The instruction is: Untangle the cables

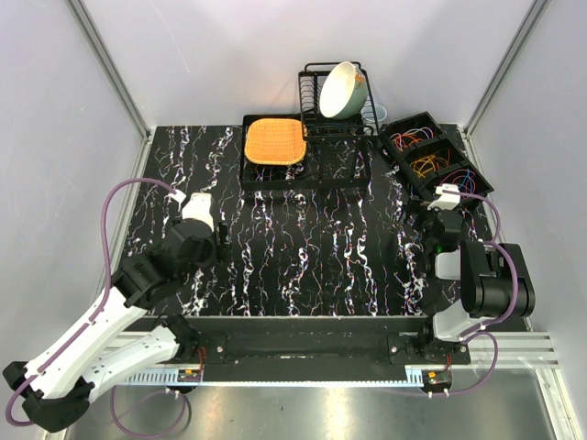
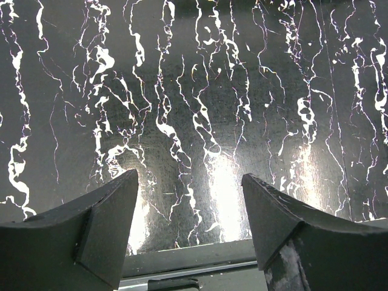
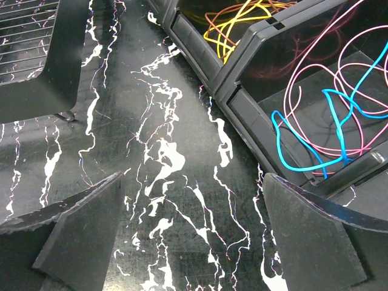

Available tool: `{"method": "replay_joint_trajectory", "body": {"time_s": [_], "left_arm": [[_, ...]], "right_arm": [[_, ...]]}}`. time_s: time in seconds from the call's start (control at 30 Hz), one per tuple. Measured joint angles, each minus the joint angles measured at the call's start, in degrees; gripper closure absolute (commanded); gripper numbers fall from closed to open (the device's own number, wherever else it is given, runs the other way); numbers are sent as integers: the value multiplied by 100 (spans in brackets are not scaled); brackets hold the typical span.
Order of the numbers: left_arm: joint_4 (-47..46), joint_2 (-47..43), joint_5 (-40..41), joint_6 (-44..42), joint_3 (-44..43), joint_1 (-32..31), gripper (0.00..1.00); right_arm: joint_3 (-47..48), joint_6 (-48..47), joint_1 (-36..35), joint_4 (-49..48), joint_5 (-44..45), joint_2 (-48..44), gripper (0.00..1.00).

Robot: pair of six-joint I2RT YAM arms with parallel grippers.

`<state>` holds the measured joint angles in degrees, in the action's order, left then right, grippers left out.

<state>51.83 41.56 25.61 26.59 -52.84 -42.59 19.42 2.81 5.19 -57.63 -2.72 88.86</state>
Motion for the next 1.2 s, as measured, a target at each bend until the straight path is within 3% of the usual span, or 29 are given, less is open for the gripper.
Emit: {"method": "replay_joint_trajectory", "body": {"time_s": [0.27,0.4,0.47,0.67,0.87,1.0,1.2], "left_arm": [[-2,68,417,52,0,59,15],[-55,369,1281,247,-2,81,2],[-291,533,1718,212,42,105,1],[-2245,262,2610,-660,1419,481,1],[-4839,-638,2299,-1777,3401,1506,1],[-6078,-127,1768,-1884,3545,2441,1],[-7523,1261,901,-1926,3554,3104,1]], "right_arm": [[0,0,0,2,0,2,0],[37,2,0,48,20,2,0],[70,2,0,52,24,4,0],[96,2,0,52,28,4,0],[96,2,0,52,28,4,0],[101,4,0,52,28,4,0],[103,2,0,52,28,4,0]]}}
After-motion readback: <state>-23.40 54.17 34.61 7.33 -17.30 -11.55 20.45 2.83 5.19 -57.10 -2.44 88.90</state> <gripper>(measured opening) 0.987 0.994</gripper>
